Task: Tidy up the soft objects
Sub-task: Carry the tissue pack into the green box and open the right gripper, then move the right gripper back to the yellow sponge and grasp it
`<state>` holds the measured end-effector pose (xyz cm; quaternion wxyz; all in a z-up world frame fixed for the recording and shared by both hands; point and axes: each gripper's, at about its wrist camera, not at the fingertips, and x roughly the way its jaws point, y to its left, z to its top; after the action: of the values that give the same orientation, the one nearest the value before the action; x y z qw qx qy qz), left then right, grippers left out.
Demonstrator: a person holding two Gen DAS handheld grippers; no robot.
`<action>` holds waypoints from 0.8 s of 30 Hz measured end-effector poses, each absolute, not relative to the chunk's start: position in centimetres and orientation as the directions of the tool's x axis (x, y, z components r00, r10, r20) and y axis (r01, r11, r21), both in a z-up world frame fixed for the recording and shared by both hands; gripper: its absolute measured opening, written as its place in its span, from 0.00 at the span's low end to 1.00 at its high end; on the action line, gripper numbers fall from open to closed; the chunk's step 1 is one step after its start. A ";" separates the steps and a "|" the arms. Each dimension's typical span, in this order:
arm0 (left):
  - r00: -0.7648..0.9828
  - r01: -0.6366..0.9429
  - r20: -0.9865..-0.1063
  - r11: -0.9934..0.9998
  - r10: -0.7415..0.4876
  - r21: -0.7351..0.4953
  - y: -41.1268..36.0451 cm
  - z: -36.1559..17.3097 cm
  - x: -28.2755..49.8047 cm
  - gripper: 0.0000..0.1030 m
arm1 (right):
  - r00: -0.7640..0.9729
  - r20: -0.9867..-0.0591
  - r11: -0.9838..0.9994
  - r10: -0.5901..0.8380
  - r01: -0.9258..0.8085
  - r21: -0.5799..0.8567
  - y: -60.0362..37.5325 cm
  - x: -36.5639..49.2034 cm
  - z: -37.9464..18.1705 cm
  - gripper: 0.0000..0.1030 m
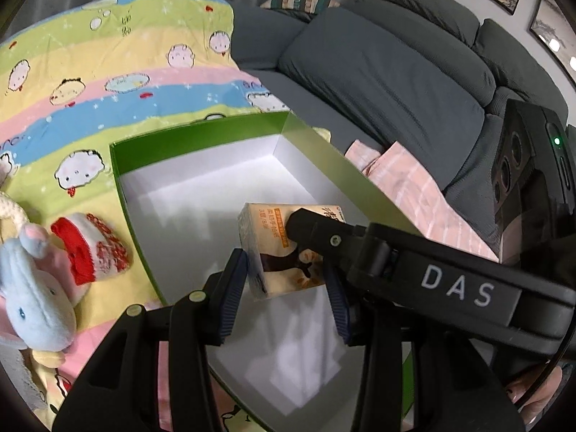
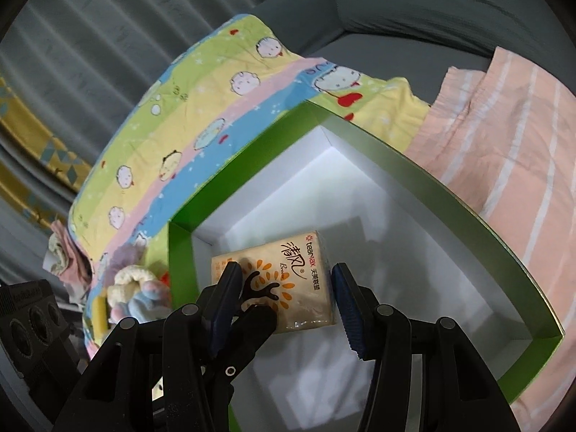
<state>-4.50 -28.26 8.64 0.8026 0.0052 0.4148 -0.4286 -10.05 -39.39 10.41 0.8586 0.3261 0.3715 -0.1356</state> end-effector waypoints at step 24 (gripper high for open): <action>0.520 0.536 -0.598 0.778 -0.610 -0.328 -15.0 13.1 -5.9 0.85 | 0.779 -0.627 0.873 0.009 0.300 0.385 -31.4 -9.3 14.6 0.88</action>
<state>-5.90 -15.05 13.11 0.8702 -0.0513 0.3628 -0.3293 -9.28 -31.41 14.62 0.9122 0.2394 0.3228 -0.0796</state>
